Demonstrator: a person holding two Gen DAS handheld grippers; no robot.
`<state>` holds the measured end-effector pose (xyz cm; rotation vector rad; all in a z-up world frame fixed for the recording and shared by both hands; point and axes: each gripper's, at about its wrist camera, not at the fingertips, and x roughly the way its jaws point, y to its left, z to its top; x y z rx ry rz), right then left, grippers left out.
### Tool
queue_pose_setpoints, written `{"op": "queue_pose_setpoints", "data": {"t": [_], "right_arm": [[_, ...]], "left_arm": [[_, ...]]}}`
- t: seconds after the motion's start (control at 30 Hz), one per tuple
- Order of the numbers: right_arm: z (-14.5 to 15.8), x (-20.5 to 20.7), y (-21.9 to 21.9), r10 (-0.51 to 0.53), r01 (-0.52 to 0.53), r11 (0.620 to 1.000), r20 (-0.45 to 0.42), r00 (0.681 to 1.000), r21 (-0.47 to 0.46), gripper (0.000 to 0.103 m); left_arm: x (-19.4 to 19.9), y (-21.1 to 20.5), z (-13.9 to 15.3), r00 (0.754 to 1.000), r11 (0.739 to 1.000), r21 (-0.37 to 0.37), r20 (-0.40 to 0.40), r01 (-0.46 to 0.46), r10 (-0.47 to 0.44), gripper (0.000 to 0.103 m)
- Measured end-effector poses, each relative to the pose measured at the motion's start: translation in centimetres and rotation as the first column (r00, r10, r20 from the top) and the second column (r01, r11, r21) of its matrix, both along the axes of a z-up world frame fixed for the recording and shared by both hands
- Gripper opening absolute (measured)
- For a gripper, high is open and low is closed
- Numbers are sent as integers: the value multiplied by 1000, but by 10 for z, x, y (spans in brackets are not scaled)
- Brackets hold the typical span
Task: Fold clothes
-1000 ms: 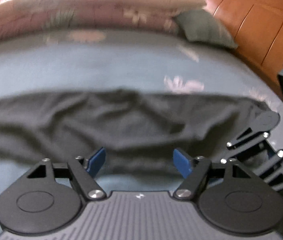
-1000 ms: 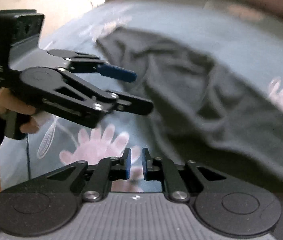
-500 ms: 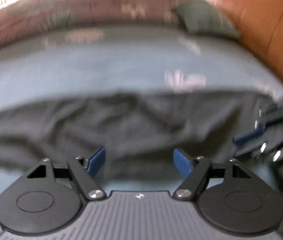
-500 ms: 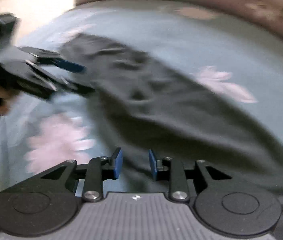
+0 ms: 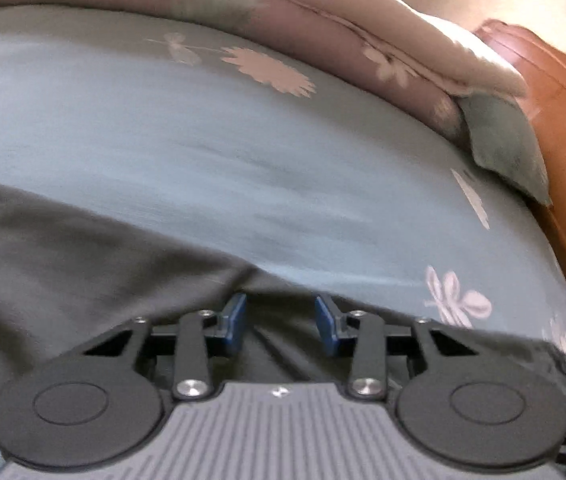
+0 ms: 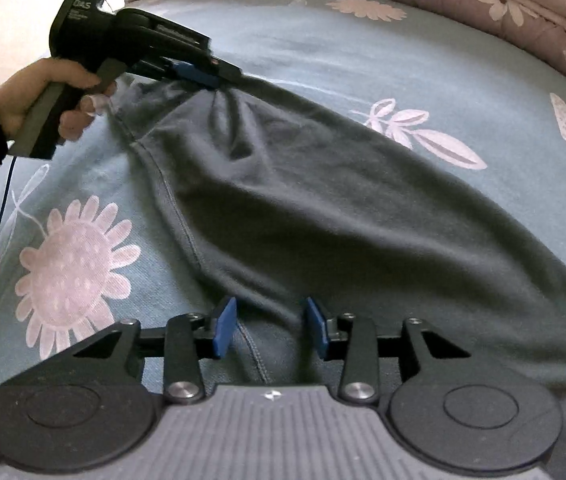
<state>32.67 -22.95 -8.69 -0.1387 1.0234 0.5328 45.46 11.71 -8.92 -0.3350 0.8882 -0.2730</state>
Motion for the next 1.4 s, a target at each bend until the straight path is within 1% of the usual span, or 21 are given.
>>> {"op": "queue_pose_setpoints", "data": {"t": [0.03, 0.07, 0.1, 0.17, 0.3, 0.37, 0.43, 0.5, 0.57, 0.67, 0.73, 0.77, 0.83, 0.9, 0.97, 1.07, 1.13, 1.23, 1.3, 1.33, 1.4], "right_arm": [[0, 0, 0, 1, -1, 1000, 2, 1000, 4, 46], [-1, 0, 0, 2, -2, 1000, 4, 1000, 7, 46], [-1, -1, 0, 3, -3, 1000, 9, 1000, 4, 46], [-1, -2, 2, 10, -10, 1000, 16, 1000, -2, 50], [-1, -5, 9, 35, -34, 999, 30, 999, -21, 59], [-1, -6, 12, 42, -41, 999, 36, 998, -36, 60], [-1, -7, 13, 53, -51, 998, 41, 998, -45, 60], [-1, -7, 12, 56, -54, 998, 41, 998, -42, 60], [0, -6, 11, 55, -54, 998, 38, 998, -37, 61], [0, -4, 13, 56, -55, 998, 29, 998, -33, 68], [-1, -5, 16, 60, -59, 997, 30, 998, -41, 71], [-1, -6, 18, 63, -62, 997, 32, 997, -48, 73], [-1, -7, 23, 71, -68, 995, 37, 997, -67, 75], [0, -10, 26, 78, -74, 993, 41, 996, -90, 75], [2, -16, 26, 83, -80, 992, 28, 996, -97, 81], [11, -23, 20, 73, -71, 995, 17, 997, -70, 81], [25, -27, 8, 22, -21, 1000, 34, 999, -7, 81], [45, -38, -10, -66, 64, 997, 75, 995, 35, 81], [57, -52, -22, -123, 120, 992, 115, 986, 36, 81], [63, -59, -29, -151, 148, 988, 133, 979, 35, 81], [68, -81, -43, -208, 207, 978, 162, 965, 24, 81]], "left_arm": [[-3, 4, 5, 1000, 1000, -6, -3, -5, 4, 45], [-10, 5, 11, 1000, 1000, -17, 10, 19, -19, 58], [-18, 4, 18, 998, 998, -11, 44, 54, -54, 67], [-31, 0, 27, 990, 994, 72, 113, 81, -89, 73], [-48, 7, 21, 986, 965, 252, 132, 68, -104, 74], [-54, 14, 3, 993, 942, 326, 51, 84, -106, 73], [-71, 18, -4, 983, 915, 385, 77, 123, -164, 74], [-80, 21, 0, 982, 899, 413, 48, 149, -185, 75], [-79, 24, 10, 983, 899, 408, 19, 157, -181, 75], [-67, 28, 30, 980, 919, 373, 95, 129, -176, 77], [-50, 29, 31, 984, 942, 323, 115, 94, -138, 79], [-42, 28, 26, 987, 943, 324, 111, 75, -116, 79], [-27, 22, 11, 993, 934, 355, 95, 35, -74, 79], [-27, 23, 0, 994, 926, 377, 96, 8, -47, 84], [-30, 25, -7, 995, 922, 387, 95, -13, -26, 84], [-42, 24, 5, 997, 909, 416, 82, -20, -16, 83], [-53, 11, 21, 992, 897, 441, 117, -15, -42, 82], [-76, -19, 43, 976, 923, 380, 175, 57, -133, 83], [-94, -48, 51, 957, 939, 307, 192, 151, -217, 83], [-103, -65, 54, 942, 941, 262, 198, 215, -271, 83], [-119, -99, 53, 908, 924, 152, 187, 350, -374, 83]]}}
